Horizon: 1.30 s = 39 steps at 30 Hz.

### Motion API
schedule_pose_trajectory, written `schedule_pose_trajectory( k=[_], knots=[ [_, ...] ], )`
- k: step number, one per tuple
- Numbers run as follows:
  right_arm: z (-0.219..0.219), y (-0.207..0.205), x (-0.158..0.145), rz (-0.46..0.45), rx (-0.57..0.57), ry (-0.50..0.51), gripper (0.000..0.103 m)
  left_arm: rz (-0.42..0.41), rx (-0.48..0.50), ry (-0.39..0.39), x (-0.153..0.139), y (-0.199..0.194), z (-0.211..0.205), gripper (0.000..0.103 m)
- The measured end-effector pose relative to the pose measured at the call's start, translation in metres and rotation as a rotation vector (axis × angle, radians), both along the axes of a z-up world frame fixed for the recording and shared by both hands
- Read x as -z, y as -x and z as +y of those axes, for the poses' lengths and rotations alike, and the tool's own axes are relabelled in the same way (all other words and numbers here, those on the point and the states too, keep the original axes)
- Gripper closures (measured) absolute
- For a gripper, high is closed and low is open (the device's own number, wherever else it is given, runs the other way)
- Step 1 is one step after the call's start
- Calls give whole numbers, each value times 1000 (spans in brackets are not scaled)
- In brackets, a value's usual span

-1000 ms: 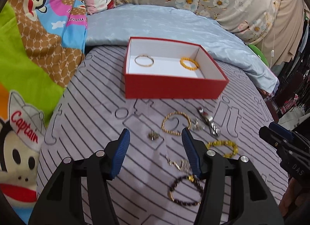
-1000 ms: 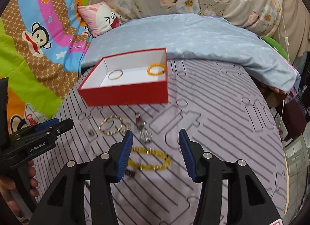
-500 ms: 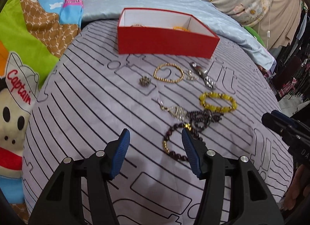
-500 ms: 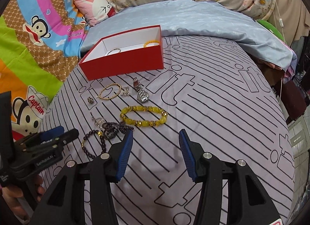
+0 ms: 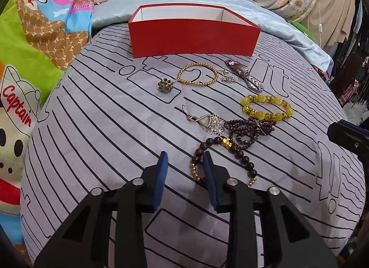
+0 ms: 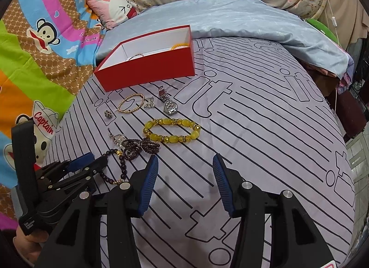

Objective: Organize jewelry
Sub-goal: 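Grasp the dark brown bead bracelet with the left tool while the right tool grasps the pale yellow bead bracelet, then lift both bracelets and carry them with both tools into the red box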

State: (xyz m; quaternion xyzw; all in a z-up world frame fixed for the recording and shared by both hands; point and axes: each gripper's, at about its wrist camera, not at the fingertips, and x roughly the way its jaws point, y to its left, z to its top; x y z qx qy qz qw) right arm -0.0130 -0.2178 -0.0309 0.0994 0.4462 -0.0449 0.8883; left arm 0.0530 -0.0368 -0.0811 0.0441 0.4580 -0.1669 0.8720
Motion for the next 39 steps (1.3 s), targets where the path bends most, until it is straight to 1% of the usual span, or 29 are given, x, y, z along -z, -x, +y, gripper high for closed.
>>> schedule_pose_trajectory(
  k=[1, 3, 4, 7, 9, 11, 12, 14, 18, 19, 27, 29, 35, 39],
  knots=[
    [0, -1, 1, 0, 0, -1, 54, -5, -3, -4, 0, 0, 0, 83],
    [0, -3, 4, 0, -1, 1, 54, -3, -4, 5, 0, -2, 2, 95],
    [0, -6, 7, 0, -1, 3, 54, 3, -5, 12, 0, -3, 3, 96],
    [-4, -16, 13, 4, 7, 4, 55, 26, -6, 43, -1, -4, 7, 96],
    [-6, -24, 17, 10, 9, 9, 59, 41, -9, 60, -1, -4, 9, 96],
    [-9, -33, 22, 13, 8, 9, 65, 51, -10, 74, -3, -3, 10, 96],
    [-9, -38, 24, 16, 5, 12, 66, 54, -12, 79, -4, -2, 11, 96],
    [-9, -46, 27, 23, 2, 22, 70, 54, -9, 82, -6, -1, 11, 96],
    [-11, -63, 36, 40, -6, 31, 74, 54, -12, 86, -9, -1, 12, 96],
    [-11, -66, 38, 44, -6, 35, 77, 56, -13, 90, -10, -1, 13, 96],
    [-10, -79, 48, 61, -20, 46, 84, 56, -10, 107, -16, 0, 17, 96],
    [-9, -80, 49, 63, -22, 50, 93, 58, -9, 111, -17, 0, 18, 96],
    [-10, -76, 47, 65, -22, 27, 94, 50, -8, 117, -23, 0, 18, 96],
    [-11, -66, 38, 42, -15, 6, 95, 42, -4, 128, -29, 0, 20, 96]
  ],
)
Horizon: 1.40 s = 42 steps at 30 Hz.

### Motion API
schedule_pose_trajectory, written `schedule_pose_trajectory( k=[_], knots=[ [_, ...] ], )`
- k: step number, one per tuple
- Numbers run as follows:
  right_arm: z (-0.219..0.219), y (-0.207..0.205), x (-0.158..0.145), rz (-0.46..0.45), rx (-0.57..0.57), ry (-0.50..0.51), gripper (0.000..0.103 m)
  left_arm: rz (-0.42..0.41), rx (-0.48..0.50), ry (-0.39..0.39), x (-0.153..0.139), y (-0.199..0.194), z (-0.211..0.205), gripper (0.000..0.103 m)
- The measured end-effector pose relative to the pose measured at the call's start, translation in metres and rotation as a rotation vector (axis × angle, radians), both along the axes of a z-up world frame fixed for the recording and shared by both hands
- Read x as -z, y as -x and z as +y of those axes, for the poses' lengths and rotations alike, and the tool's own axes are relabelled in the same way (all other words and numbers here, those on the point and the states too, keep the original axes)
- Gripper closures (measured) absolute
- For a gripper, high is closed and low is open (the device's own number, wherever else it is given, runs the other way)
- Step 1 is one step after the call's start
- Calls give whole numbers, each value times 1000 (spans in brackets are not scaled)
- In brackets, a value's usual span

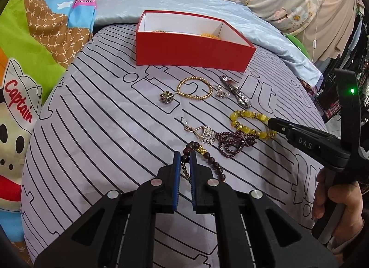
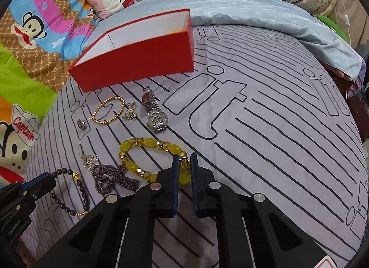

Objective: Organize jewelry
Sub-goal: 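Lift both bracelets and carry them with both tools into the red box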

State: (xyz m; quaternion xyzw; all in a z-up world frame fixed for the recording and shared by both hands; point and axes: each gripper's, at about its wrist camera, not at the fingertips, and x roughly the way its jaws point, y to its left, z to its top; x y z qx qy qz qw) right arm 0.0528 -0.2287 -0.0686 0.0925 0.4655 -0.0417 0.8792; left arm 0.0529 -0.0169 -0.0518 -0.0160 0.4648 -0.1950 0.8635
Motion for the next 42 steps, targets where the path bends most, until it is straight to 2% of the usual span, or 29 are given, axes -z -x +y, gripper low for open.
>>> schedule_pose_trajectory(
  k=[14, 23, 29, 35, 42],
  knots=[
    [0, 33, -69, -140, -8, -15, 95, -49, 36, 65, -43, 5, 0, 96],
    [1, 34, -107, -210, -35, 4, 95, -105, 73, 88, -76, -5, -7, 96],
    [8, 12, -134, -269, -76, 12, 95, -179, 68, 104, -104, -29, -12, 96],
    [11, -30, -156, -317, -100, 28, 95, -265, 61, 121, -127, -74, -22, 96],
    [10, -99, -155, -318, -114, 13, 95, -264, 70, 146, -128, -140, -39, 96]
  ],
)
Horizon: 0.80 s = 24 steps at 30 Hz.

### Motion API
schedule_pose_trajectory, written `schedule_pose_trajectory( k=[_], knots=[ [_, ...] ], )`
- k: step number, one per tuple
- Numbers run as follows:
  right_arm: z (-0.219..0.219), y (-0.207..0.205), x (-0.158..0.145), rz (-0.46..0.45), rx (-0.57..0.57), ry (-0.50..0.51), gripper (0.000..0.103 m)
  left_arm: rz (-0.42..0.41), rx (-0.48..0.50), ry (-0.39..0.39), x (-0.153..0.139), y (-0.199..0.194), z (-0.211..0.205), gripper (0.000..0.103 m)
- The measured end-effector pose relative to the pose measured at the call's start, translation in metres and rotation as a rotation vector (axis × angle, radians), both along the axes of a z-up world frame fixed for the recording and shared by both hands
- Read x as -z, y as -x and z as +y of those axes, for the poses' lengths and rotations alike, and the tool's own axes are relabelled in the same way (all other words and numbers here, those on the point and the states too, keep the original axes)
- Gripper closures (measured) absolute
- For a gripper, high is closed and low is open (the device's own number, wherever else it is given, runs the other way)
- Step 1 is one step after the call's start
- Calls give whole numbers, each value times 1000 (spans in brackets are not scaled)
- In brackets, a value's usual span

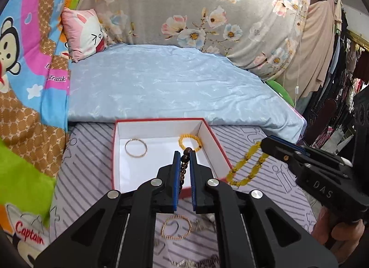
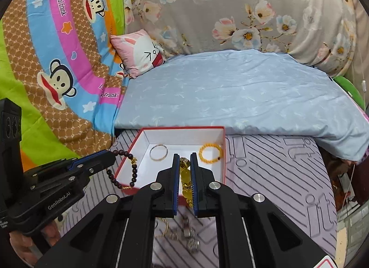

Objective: Organize jewelry
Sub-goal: 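Lift both bracelets and carry them with both tools into the red box, then open both tools to release the bracelets in the red box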

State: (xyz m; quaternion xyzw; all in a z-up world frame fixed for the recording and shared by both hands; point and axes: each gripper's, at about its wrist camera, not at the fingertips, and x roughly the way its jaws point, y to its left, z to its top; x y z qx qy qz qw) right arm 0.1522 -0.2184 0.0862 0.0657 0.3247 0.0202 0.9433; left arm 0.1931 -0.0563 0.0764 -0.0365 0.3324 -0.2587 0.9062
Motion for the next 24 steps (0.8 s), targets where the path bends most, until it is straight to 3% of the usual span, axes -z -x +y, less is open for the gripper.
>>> schedule_pose_trajectory(
  k=[6, 15, 20, 21, 23, 24],
  knots=[
    [0, -61, 31, 64, -14, -49, 95, 95, 6, 46, 30, -55, -9, 96],
    [-6, -114, 94, 197, -21, -112, 95, 172, -27, -24, 85, -99, -14, 96],
    [-7, -118, 112, 227, 9, -19, 89, 184, -37, -77, 109, -106, -13, 95],
    [-6, -116, 111, 219, 22, 13, 87, 158, -59, -98, 109, -103, -11, 88],
    [-10, -107, 104, 185, 57, 47, 66, 127, -80, -115, 105, -99, -7, 66],
    [-13, -103, 100, 170, 65, 49, 62, 106, -97, -119, 101, -97, -4, 58]
  ],
)
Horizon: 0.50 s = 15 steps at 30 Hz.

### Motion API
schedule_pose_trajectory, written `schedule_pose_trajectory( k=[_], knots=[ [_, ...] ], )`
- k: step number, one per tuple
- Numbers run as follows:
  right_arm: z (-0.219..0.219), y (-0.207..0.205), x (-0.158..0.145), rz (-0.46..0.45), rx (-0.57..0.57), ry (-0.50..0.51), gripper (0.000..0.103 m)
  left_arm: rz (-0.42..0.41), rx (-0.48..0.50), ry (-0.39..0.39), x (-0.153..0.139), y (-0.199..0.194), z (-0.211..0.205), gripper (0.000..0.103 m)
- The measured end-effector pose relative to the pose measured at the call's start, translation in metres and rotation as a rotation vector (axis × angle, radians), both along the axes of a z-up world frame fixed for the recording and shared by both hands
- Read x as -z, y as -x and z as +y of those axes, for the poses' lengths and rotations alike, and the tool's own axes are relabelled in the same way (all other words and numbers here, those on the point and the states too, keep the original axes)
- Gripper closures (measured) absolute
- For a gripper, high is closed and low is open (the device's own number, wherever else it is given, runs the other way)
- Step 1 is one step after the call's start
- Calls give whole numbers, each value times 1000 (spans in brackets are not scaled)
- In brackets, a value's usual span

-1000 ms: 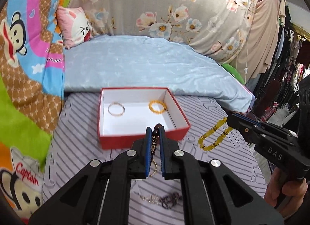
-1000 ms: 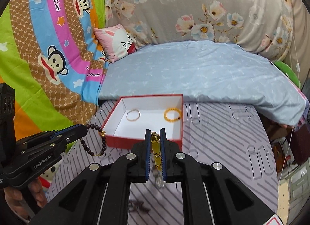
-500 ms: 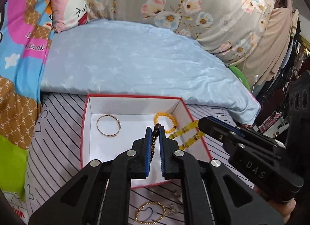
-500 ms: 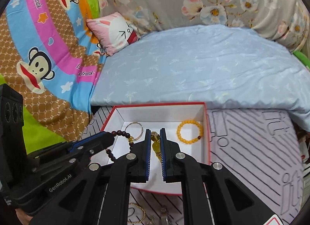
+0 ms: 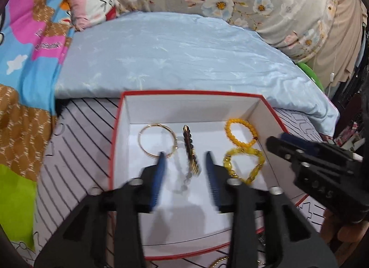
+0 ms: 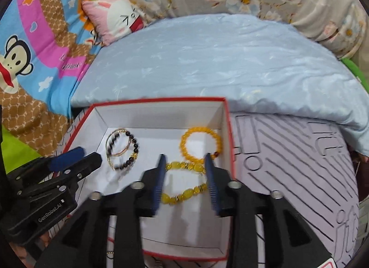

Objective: Organize jewelry
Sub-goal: 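Open both tools to release the bracelets in the red box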

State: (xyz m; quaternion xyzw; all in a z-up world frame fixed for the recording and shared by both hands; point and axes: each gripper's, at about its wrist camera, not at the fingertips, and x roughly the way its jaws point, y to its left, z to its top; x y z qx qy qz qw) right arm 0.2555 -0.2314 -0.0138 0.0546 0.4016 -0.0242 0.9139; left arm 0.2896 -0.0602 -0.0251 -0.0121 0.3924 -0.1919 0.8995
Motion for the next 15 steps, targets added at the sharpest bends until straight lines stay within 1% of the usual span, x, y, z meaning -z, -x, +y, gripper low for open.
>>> schedule_pose_trajectory(
  k=[2, 4, 6, 10, 13, 15],
  knots=[
    [-3, 15, -12, -33, 12, 16, 60, -38, -11, -11, -10, 7, 5, 56],
    [-5, 32, -25, -68, 25, 31, 60, -63, -28, -19, -19, 15, 11, 51],
    [-5, 51, -37, -92, 27, 28, 59, -79, -41, -23, -28, 25, 18, 51],
    [-3, 92, -51, -117, 27, 24, 57, -84, -67, -37, -37, 56, 33, 50],
    [5, 120, -56, -116, 14, 19, 56, -66, -77, -41, -38, 79, 41, 50],
    [11, 140, -56, -113, 10, 34, 55, -63, -82, -54, -37, 96, 46, 50]
  ],
)
